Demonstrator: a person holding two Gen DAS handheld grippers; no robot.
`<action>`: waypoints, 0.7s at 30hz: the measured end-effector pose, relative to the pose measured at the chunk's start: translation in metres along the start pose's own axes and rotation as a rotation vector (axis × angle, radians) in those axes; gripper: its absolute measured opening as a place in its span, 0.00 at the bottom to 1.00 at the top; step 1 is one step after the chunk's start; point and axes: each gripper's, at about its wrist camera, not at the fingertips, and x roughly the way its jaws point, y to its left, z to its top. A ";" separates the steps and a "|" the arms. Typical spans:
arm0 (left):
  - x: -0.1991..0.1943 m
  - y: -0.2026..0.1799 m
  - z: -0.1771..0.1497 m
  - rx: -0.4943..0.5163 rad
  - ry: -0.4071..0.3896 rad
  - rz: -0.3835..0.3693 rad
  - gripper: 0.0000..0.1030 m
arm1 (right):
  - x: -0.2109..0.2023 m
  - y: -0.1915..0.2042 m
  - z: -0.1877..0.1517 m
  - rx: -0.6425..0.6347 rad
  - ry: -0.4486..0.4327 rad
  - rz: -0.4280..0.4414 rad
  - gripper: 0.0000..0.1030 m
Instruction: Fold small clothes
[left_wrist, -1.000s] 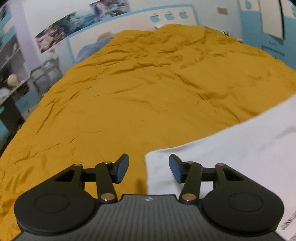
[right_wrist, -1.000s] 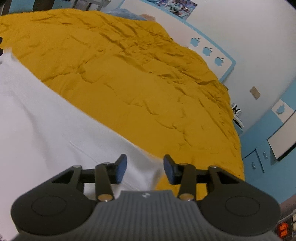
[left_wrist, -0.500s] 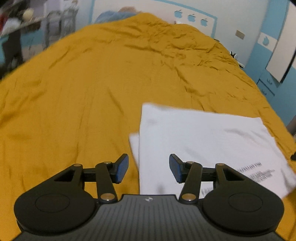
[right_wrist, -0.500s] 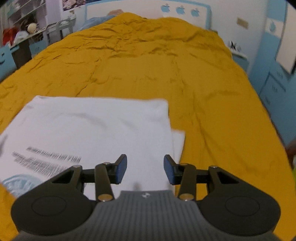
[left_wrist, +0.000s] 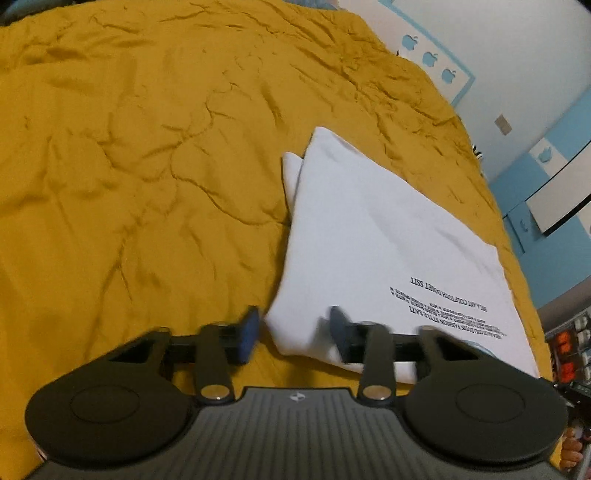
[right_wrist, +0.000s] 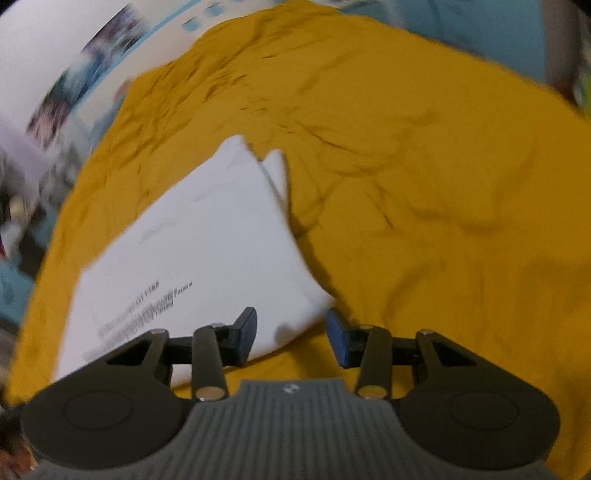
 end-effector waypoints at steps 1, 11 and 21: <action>0.001 -0.001 -0.001 0.004 -0.011 0.005 0.24 | 0.004 -0.006 -0.003 0.038 0.005 0.018 0.35; -0.032 -0.056 0.010 0.241 -0.052 0.132 0.07 | -0.027 0.016 -0.004 -0.021 -0.059 -0.037 0.00; 0.028 -0.042 -0.021 0.328 0.046 0.274 0.08 | 0.003 -0.017 -0.028 0.006 0.010 -0.134 0.00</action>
